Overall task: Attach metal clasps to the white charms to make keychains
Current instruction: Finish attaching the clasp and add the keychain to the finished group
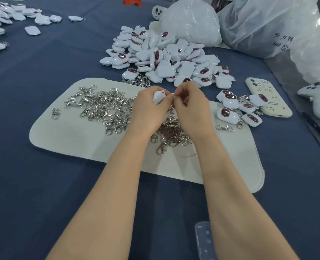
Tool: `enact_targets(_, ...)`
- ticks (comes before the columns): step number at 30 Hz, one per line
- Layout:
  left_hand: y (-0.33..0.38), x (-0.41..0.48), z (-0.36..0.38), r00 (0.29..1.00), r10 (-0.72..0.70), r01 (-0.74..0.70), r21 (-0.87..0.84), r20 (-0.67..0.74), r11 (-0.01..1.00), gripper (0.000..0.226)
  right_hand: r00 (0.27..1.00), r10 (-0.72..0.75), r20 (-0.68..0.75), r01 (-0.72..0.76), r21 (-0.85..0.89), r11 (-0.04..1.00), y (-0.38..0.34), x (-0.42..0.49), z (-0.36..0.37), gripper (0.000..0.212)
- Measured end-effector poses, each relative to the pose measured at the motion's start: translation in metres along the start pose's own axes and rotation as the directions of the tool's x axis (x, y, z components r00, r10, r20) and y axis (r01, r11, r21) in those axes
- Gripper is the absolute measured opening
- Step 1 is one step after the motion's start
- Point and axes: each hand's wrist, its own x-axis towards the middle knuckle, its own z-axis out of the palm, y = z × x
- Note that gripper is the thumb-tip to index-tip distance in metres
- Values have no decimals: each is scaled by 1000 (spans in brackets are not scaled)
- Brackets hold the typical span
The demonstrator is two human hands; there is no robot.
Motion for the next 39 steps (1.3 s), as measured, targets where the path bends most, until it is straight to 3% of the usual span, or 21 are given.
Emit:
enact_targets(6, 0, -1, 2, 1000, -17, 17, -15, -1, 1000, 18, 997, 30, -68, -26, 50, 998, -1, 2, 0, 11)
enact_targets(10, 0, -1, 2, 999, -35, 35, -15, 1, 999, 14, 998, 17, -61, -15, 43, 999, -2, 1, -1, 13)
enact_targets(16, 0, 0, -1, 991, -133, 137, -155, 34, 978, 14, 999, -36, -31, 37, 47, 998, -4, -1, 0, 17)
enact_targets(24, 1, 1, -1, 988, -153, 152, -257, 14, 954, 10, 1000, 3, -28, 1, 158, 987, -8, 0, -1, 23)
enact_targets(29, -1, 2, 0, 986, -165, 160, -235, -1, 959, 9, 998, 41, -41, -32, 198, 980, -10, 0, -2, 20)
enact_targets(34, -1, 2, -1, 988, -152, 144, -222, -18, 964, 16, 996, 87, 36, -89, 67, 994, -6, 2, -5, 22)
enact_targets(39, -3, 3, 0, 993, -118, 114, -190, -11, 975, 17, 995, 84, 44, -88, 87, 992, -10, 1, -3, 13)
